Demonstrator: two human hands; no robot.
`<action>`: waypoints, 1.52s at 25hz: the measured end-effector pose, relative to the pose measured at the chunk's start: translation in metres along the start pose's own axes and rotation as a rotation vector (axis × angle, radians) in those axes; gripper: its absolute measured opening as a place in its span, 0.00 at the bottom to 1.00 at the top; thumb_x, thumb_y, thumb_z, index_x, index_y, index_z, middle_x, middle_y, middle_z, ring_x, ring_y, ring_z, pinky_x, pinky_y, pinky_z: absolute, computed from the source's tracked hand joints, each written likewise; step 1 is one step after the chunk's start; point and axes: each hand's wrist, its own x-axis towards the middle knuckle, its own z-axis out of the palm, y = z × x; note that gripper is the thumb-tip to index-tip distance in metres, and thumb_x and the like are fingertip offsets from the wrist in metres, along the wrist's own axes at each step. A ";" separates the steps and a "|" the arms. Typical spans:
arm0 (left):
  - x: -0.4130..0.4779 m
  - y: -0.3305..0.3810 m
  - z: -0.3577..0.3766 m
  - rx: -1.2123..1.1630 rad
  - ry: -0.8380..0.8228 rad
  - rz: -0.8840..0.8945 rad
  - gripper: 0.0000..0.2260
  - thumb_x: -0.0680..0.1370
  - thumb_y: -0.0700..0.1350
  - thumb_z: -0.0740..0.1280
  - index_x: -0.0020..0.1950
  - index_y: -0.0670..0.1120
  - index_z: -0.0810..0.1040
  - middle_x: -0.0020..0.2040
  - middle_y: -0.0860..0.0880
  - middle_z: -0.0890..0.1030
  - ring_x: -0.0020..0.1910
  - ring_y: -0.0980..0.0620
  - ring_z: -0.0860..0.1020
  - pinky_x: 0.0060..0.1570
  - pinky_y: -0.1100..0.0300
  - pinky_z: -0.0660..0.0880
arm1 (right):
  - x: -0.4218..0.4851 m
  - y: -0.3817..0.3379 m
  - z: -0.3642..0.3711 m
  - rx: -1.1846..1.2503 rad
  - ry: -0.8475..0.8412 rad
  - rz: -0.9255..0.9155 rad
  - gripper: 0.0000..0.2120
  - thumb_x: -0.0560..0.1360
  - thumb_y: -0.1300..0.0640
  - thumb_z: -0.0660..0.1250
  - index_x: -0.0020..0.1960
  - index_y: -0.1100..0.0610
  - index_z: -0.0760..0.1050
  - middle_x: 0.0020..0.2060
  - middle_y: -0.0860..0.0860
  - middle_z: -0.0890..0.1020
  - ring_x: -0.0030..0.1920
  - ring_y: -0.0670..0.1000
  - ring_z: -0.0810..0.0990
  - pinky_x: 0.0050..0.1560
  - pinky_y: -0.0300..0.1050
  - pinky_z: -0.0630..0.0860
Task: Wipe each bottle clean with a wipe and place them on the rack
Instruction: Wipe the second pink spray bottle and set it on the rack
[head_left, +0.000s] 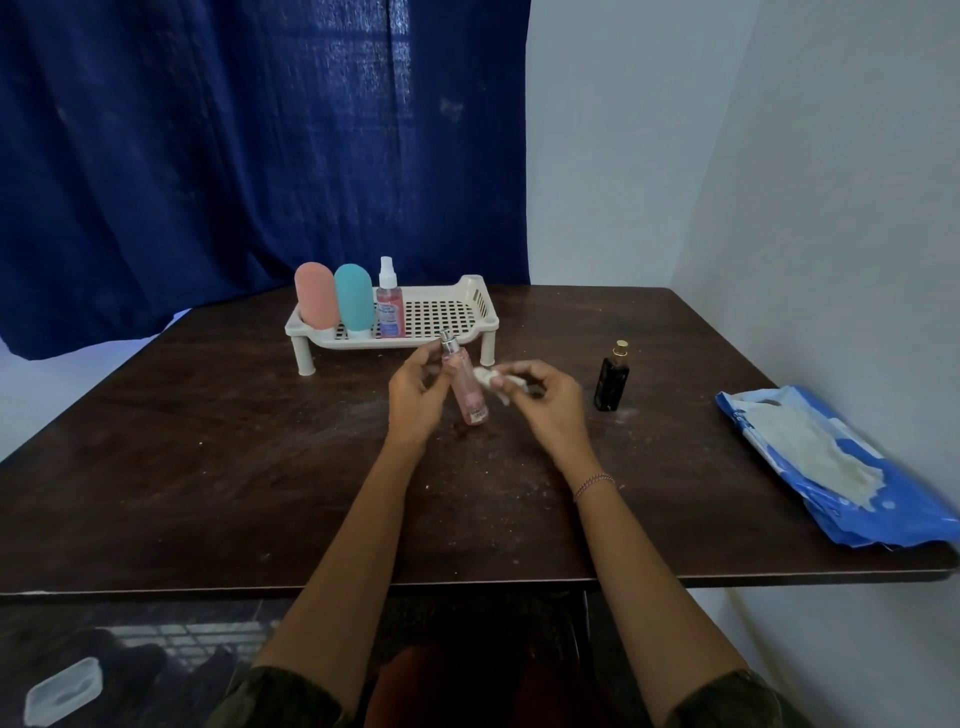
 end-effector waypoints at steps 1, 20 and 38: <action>-0.001 0.000 0.001 -0.011 -0.022 0.003 0.16 0.77 0.38 0.66 0.65 0.43 0.74 0.56 0.48 0.80 0.54 0.54 0.78 0.55 0.59 0.76 | 0.001 -0.001 -0.001 0.073 0.064 0.034 0.05 0.71 0.56 0.72 0.47 0.51 0.80 0.44 0.45 0.83 0.46 0.42 0.80 0.46 0.37 0.77; -0.012 0.001 0.011 0.092 -0.132 0.244 0.16 0.71 0.36 0.72 0.59 0.41 0.78 0.49 0.47 0.82 0.48 0.53 0.81 0.50 0.63 0.78 | 0.004 -0.029 0.013 -0.149 0.157 -0.189 0.18 0.69 0.61 0.73 0.59 0.58 0.77 0.53 0.51 0.81 0.54 0.44 0.78 0.52 0.27 0.73; -0.014 0.002 0.010 0.023 -0.154 0.188 0.17 0.69 0.39 0.75 0.56 0.50 0.78 0.46 0.53 0.83 0.47 0.56 0.82 0.49 0.63 0.79 | 0.036 -0.071 -0.006 -0.548 -0.219 -0.001 0.12 0.71 0.59 0.72 0.55 0.56 0.79 0.57 0.54 0.80 0.53 0.45 0.77 0.37 0.26 0.69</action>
